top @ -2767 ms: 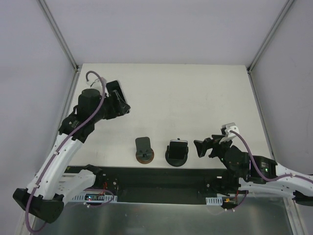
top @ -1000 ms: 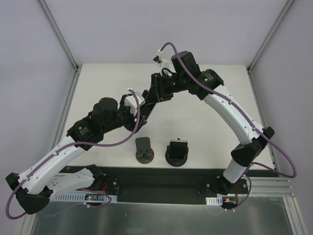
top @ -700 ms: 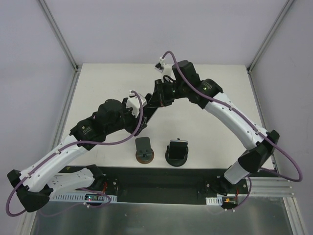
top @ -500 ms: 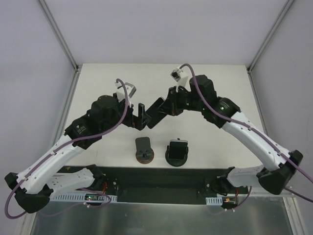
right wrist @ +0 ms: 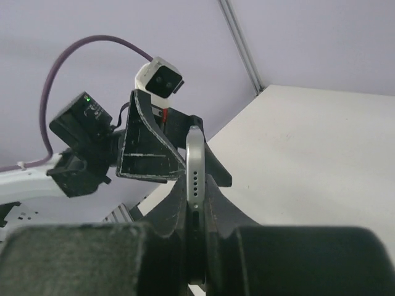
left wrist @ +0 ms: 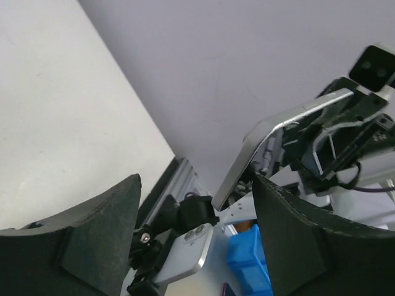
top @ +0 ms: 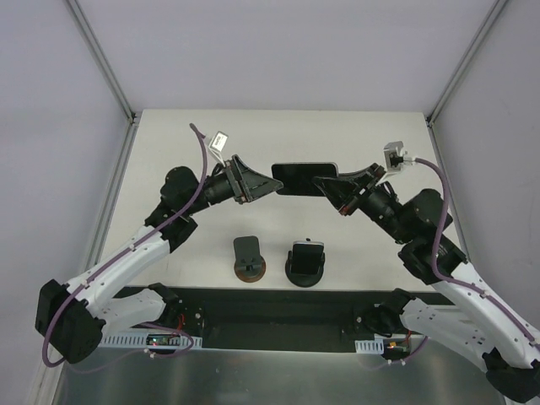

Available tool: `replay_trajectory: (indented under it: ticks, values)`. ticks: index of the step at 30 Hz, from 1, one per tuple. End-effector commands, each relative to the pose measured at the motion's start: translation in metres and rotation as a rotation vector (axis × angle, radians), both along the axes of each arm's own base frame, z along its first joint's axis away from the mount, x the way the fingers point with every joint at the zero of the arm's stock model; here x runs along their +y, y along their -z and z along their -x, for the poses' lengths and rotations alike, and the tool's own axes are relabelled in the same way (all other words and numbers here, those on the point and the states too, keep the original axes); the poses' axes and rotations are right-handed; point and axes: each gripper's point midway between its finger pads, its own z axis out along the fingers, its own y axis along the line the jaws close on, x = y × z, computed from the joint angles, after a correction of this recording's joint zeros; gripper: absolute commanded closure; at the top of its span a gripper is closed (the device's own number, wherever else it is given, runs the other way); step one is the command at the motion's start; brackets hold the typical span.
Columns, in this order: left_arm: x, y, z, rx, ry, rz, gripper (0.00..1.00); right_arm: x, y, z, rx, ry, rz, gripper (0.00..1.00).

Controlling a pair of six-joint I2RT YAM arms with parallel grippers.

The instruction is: Place the phone on the phone stand

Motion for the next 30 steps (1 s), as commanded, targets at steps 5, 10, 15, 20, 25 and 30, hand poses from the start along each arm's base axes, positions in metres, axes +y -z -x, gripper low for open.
replay_trajectory:
  ticks: [5,10,15,20,25,30]
  values:
    - [-0.009,-0.087,0.062,-0.339,0.275,0.324,0.42,-0.018,-0.056,0.014,-0.063,-0.006,-0.319,1.00]
    - [-0.012,-0.090,0.067,-0.351,0.296,0.333,0.64,-0.020,-0.058,0.017,-0.069,-0.016,-0.362,0.99]
    - [-0.012,-0.097,0.073,-0.371,0.319,0.336,0.76,-0.021,-0.055,0.017,-0.058,-0.017,-0.380,1.00]
    - [-0.008,-0.108,0.077,-0.412,0.314,0.362,0.69,-0.023,-0.053,0.022,-0.043,-0.036,-0.407,0.99]
    - [-0.007,-0.118,0.078,-0.424,0.316,0.384,0.68,-0.023,-0.051,0.023,-0.028,-0.045,-0.435,0.99]
    - [-0.004,-0.126,0.081,-0.443,0.316,0.412,0.73,-0.020,-0.053,0.025,-0.003,-0.077,-0.471,0.99]
